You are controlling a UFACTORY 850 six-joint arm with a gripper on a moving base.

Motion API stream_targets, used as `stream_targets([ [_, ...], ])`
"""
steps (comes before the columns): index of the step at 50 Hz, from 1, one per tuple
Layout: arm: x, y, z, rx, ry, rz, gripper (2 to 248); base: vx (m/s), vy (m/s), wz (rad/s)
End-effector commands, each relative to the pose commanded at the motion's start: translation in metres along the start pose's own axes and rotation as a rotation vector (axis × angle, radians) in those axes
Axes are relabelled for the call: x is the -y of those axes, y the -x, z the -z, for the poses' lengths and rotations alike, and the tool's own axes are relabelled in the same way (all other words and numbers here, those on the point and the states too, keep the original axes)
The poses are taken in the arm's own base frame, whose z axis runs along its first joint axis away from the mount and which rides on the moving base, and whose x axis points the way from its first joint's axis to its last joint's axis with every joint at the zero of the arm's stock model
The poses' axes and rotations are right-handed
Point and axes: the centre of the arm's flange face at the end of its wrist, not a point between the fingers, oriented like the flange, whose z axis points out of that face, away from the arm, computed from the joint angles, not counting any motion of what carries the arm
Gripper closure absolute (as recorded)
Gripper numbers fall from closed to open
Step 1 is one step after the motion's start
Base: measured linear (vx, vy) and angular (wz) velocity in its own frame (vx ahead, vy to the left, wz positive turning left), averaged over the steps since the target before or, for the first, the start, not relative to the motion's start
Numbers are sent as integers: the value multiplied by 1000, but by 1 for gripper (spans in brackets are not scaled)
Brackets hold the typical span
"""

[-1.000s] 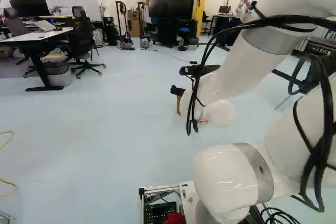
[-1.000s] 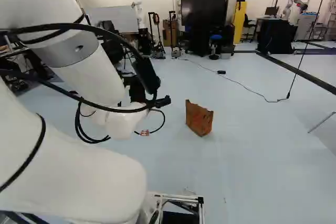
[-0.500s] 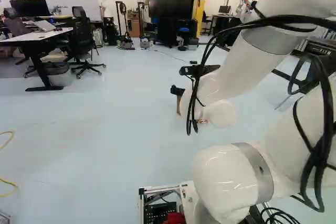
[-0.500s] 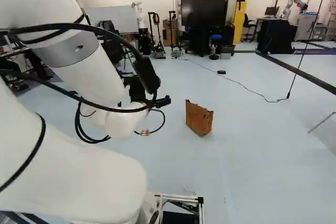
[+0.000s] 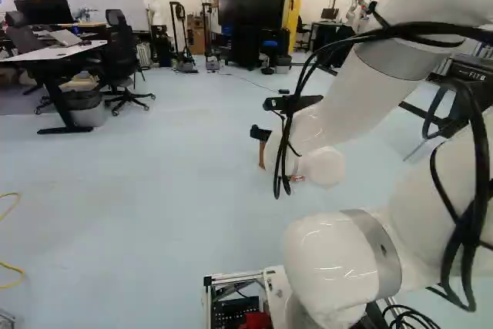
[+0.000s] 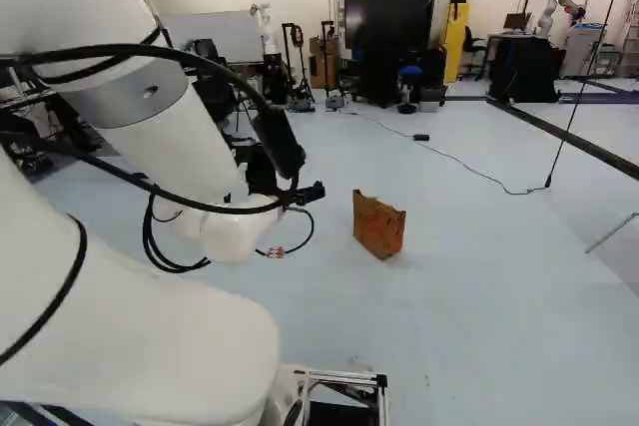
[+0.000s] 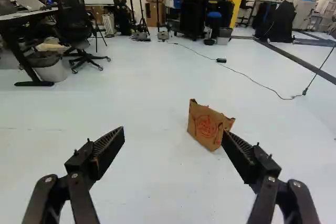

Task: Pick up the grocery bag from the ground

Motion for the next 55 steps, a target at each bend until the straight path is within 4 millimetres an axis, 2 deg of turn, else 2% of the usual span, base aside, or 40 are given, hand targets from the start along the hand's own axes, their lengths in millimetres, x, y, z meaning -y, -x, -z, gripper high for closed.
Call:
stream_targets([
  [19, 0, 0, 0, 0, 0, 0, 3, 22, 0, -4],
  [55, 0, 0, 0, 0, 0, 0, 3, 238, 0, -31],
])
